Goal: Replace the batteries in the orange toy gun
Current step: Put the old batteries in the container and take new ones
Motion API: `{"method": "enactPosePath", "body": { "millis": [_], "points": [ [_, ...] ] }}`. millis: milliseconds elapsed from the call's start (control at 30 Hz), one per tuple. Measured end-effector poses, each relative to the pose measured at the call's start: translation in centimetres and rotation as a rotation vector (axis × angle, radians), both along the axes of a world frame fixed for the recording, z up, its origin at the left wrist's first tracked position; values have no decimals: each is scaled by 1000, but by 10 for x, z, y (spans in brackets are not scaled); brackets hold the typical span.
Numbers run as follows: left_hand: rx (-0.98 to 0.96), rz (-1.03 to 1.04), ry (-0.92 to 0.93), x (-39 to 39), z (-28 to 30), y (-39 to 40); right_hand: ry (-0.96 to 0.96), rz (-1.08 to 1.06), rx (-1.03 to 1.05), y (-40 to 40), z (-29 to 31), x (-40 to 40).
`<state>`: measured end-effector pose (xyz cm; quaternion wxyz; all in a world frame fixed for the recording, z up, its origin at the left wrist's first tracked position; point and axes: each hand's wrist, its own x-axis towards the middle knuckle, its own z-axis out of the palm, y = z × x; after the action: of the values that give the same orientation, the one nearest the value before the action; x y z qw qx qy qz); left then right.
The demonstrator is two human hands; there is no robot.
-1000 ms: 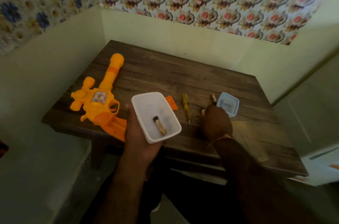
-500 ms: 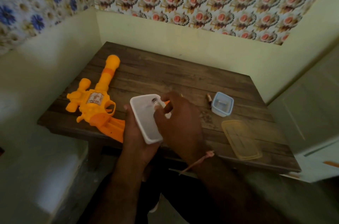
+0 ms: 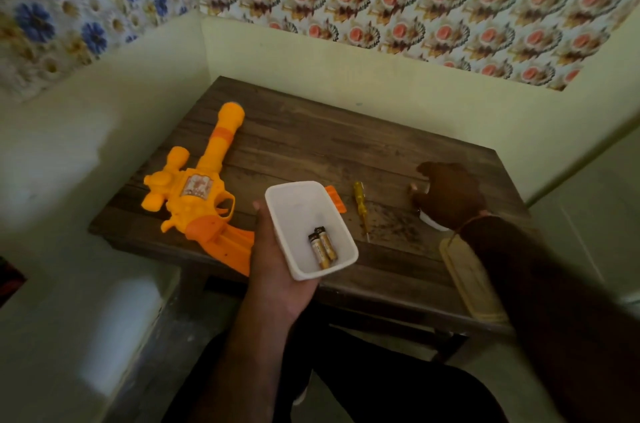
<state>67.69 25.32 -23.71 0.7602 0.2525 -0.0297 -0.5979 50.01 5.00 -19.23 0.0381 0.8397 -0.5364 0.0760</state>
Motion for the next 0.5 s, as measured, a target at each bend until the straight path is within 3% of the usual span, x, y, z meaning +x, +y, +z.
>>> {"method": "enactPosePath", "body": {
  "millis": [200, 367, 500],
  "points": [
    [-42, -6, 13, 4, -10, -5, 190, 2, 242, -41, -13, 13],
    [-63, -49, 55, 5, -14, -9, 354, -15, 153, -47, -17, 25],
    [-82, -62, 57, 5, -15, -9, 342, -47, 150, -43, -22, 35]
  ]
}}
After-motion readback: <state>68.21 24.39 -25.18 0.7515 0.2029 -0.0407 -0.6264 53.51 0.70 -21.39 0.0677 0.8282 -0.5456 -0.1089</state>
